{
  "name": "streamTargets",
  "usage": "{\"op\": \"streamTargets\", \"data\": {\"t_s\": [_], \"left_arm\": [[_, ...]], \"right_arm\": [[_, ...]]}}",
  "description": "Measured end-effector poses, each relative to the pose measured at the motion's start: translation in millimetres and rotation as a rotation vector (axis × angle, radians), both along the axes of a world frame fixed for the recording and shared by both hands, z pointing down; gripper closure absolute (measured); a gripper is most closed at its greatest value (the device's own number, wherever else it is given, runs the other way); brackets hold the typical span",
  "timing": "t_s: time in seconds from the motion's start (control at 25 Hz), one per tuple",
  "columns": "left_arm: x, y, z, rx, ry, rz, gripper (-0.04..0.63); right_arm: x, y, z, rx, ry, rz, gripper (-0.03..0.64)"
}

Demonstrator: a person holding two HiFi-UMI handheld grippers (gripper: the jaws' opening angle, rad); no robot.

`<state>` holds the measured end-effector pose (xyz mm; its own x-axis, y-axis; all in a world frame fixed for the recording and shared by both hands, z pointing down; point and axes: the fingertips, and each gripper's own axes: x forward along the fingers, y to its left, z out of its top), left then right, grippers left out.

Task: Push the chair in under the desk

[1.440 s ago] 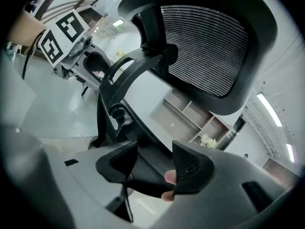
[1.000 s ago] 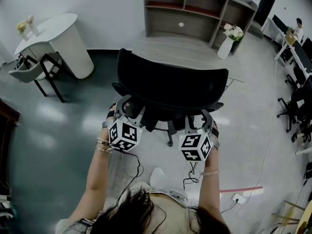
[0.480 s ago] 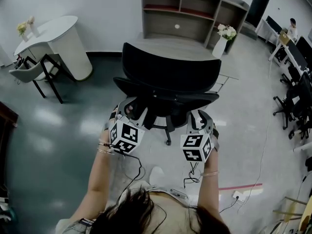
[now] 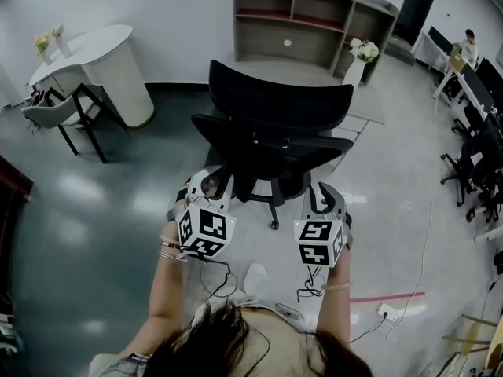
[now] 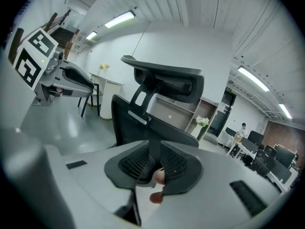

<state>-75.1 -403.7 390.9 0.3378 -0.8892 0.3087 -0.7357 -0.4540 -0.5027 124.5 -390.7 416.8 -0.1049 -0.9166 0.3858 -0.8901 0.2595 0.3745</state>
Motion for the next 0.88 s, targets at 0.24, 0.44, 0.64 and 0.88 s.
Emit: {"op": "streamTargets", "data": {"t_s": [0.24,0.44,0.64,0.88], "left_arm": [[-10.1,33.0,-14.0,0.023,0.014,-0.018,0.536],[-18.7,56.3,-21.1,0.037,0.034,-0.031,0.547],[-25.5,78.0,-25.1,0.045,0.057,-0.035,0.554],[-32.1,108.8,-34.3,0.058,0.108,-0.048,0.566]], "right_arm": [[-9.5,27.8,-6.1,0.002,-0.041,0.017,0.535],[-14.4,49.9,-11.4,0.008,-0.075,0.035,0.537],[-23.3,69.4,-20.6,0.025,-0.083,0.043,0.537],[-33.7,97.0,-34.0,0.054,-0.093,0.044,0.554]]}}
